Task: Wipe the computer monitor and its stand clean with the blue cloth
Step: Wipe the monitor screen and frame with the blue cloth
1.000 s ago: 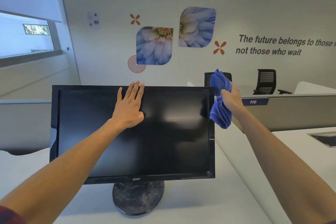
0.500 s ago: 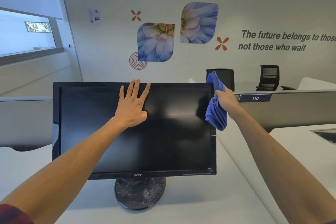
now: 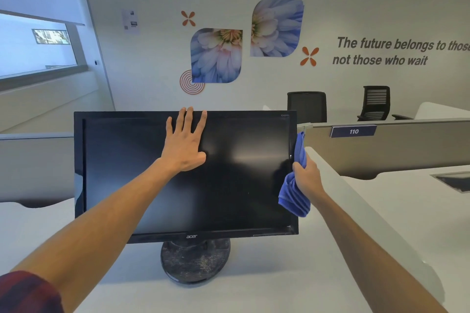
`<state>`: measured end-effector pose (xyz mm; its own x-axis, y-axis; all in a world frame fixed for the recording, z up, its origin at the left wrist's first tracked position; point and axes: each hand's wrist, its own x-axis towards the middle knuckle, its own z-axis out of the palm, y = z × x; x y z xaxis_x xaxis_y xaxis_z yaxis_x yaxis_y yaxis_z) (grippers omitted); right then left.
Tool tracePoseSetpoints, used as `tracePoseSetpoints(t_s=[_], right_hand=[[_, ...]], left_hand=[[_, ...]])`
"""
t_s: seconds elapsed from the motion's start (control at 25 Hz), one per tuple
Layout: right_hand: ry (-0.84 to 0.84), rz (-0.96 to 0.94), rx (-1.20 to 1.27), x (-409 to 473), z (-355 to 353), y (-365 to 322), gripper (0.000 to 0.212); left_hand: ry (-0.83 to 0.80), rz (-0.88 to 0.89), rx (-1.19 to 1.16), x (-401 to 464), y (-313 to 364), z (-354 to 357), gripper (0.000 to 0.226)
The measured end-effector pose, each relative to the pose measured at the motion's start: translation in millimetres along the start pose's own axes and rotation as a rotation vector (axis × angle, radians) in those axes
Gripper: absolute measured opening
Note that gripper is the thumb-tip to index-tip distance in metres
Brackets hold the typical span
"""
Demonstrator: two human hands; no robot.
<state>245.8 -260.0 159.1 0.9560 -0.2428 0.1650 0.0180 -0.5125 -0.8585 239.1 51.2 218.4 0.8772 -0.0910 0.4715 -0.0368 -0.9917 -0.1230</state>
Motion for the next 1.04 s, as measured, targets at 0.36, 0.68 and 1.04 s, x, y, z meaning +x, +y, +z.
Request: tracePoseSetpoints(t_s=[0.36, 0.68, 1.04], right_hand=[[-0.110, 0.053, -0.021, -64.5, 13.9, 77.1, 0.032], [-0.239, 0.169, -0.276, -105.2, 15.7, 132.3, 0.017], [0.114, 0.053, -0.030, -141.2, -2.6, 78.1, 0.028]], left_hand=[[-0.022, 0.014, 0.031, 0.1, 0.6, -5.6, 0.103], [-0.089, 0.003, 0.051, -0.5, 0.9, -15.7, 0.099], [0.083, 0.047, -0.305, -74.8, 52.2, -8.9, 0.065]])
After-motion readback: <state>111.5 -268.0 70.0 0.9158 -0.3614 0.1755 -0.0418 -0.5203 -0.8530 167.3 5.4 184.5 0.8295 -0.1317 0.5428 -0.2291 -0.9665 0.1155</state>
